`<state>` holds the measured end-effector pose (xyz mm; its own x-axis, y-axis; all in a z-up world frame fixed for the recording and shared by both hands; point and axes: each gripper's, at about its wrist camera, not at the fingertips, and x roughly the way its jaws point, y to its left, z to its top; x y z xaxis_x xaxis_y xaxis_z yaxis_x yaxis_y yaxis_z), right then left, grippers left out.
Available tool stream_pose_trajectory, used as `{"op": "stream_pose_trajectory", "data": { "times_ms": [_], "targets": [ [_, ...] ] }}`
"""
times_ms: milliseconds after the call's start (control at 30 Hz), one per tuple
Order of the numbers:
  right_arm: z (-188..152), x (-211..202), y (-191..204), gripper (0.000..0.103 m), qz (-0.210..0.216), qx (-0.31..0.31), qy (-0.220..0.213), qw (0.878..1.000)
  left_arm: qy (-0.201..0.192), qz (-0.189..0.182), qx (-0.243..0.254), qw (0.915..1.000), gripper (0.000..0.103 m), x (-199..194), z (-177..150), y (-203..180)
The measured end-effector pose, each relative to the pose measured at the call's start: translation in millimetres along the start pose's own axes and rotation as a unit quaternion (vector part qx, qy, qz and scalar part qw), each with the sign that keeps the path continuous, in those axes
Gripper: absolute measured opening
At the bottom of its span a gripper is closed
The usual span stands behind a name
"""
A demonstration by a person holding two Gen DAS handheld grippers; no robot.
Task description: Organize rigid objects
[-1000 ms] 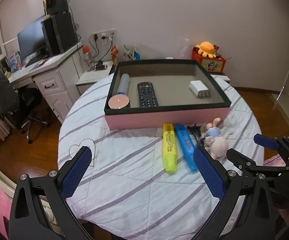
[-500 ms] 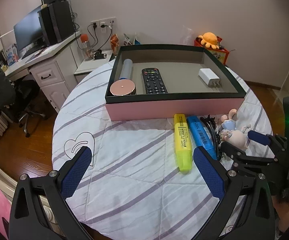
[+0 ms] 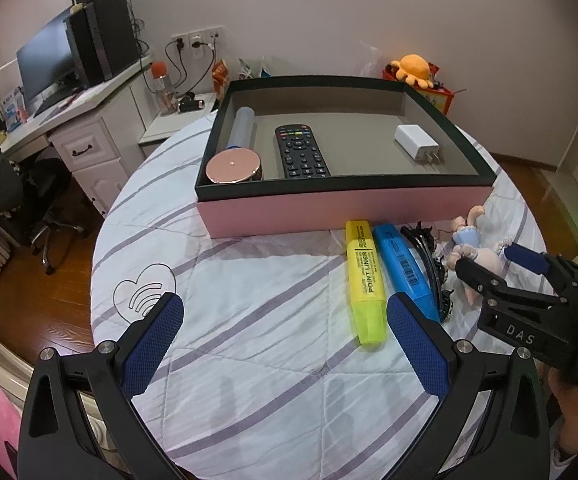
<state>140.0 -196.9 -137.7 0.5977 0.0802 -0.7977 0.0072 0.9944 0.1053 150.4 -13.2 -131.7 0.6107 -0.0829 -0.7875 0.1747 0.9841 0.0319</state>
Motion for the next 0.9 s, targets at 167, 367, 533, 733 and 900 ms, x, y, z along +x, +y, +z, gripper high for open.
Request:
{"op": "stream_pose_trajectory", "data": {
  "times_ms": [167,367,533,733,900],
  "targets": [
    [1.4,-5.2,-4.3,0.083,-0.011,0.003,-0.017,1.000,0.000,-0.002,0.002,1.0000,0.103,0.4,-0.3,-1.7],
    [9.5,-4.2,-6.1,0.083,-0.018,0.005,-0.023,1.000,0.005,-0.002,0.013,0.9999,0.103,0.9,-0.3,-8.3],
    [7.9,-14.9,-30.7,0.083,0.000,0.049,-0.042,0.998,0.002,0.000,0.013,0.9999,0.103,0.6,3.5,-11.1],
    [1.1,-26.8,-59.8,0.084,-0.006,0.084,-0.050,0.995,0.002,-0.004,0.023,0.9997,0.103,-0.6,4.5,-21.3],
    [-3.2,-29.5,-77.9,0.085,-0.001,0.102,-0.045,0.994,0.001,-0.004,0.033,0.9995,0.103,-3.1,4.5,-30.7]
  ]
}}
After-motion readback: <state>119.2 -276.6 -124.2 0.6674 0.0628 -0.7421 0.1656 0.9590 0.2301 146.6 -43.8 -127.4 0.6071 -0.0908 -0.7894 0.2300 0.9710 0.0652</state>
